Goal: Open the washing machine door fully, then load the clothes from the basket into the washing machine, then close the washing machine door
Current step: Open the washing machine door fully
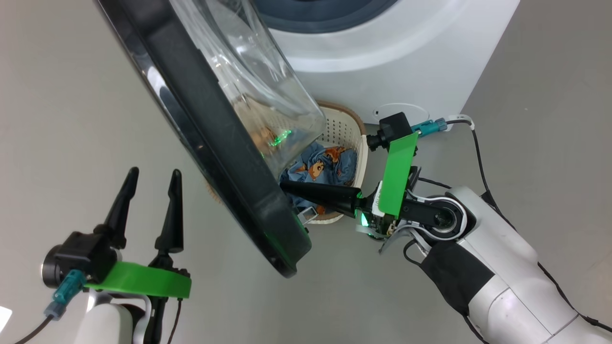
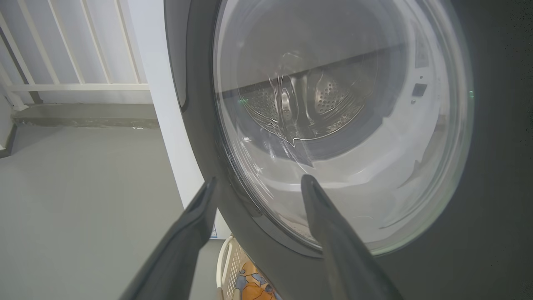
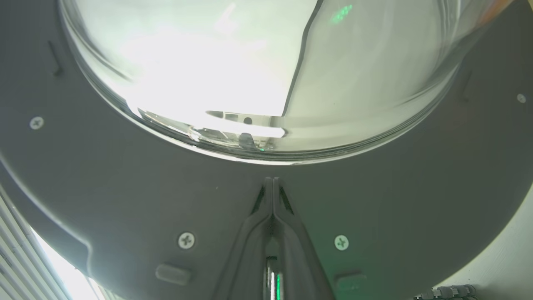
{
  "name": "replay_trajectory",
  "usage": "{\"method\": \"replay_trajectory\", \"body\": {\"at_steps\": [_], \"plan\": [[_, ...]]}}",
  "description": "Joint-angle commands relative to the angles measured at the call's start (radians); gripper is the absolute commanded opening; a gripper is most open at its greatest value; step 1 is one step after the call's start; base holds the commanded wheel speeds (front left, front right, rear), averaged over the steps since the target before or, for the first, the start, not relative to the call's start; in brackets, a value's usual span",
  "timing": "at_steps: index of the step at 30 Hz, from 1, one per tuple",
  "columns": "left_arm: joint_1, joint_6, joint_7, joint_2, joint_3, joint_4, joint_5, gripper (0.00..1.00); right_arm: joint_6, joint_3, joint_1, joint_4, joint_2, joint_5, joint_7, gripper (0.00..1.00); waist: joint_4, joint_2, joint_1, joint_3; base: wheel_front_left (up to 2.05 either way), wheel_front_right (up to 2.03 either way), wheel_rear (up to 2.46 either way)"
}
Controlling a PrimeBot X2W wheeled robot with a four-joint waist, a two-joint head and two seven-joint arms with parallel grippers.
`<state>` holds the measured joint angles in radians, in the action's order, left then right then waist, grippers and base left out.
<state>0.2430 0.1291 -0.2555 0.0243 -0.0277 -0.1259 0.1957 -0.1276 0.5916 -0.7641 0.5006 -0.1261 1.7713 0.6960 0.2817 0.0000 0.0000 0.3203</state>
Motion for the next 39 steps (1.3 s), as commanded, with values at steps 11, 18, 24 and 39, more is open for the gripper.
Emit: {"method": "replay_trajectory", "body": {"at_steps": [11, 18, 24, 39], "plan": [[-0.027, 0.002, -0.006, 0.026, 0.023, 0.036, -0.032, 1.00, -0.003, 0.060, 0.018, -0.063, -0.020, 0.085, -0.057, 0.00, -0.030, 0.0000, 0.0000, -0.056, 0.00, 0.00, 0.00], [-0.056, 0.002, -0.006, 0.033, 0.016, 0.049, -0.037, 1.00, -0.003, 0.078, 0.042, -0.107, -0.060, 0.135, -0.120, 0.00, -0.054, 0.0000, 0.0000, -0.093, 0.00, 0.00, 0.00], [-0.082, 0.002, -0.006, 0.048, 0.015, 0.063, -0.035, 1.00, -0.003, 0.074, 0.086, -0.160, -0.131, 0.145, -0.257, 0.85, -0.087, 0.0000, 0.0000, -0.122, 0.00, 0.00, 0.00], [-0.118, 0.002, -0.006, 0.059, 0.045, 0.075, -0.039, 1.00, -0.003, 0.031, 0.144, -0.238, -0.258, -0.104, -0.715, 1.00, -0.162, 0.0000, 0.0000, -0.163, 0.00, 0.00, 0.00]]}}
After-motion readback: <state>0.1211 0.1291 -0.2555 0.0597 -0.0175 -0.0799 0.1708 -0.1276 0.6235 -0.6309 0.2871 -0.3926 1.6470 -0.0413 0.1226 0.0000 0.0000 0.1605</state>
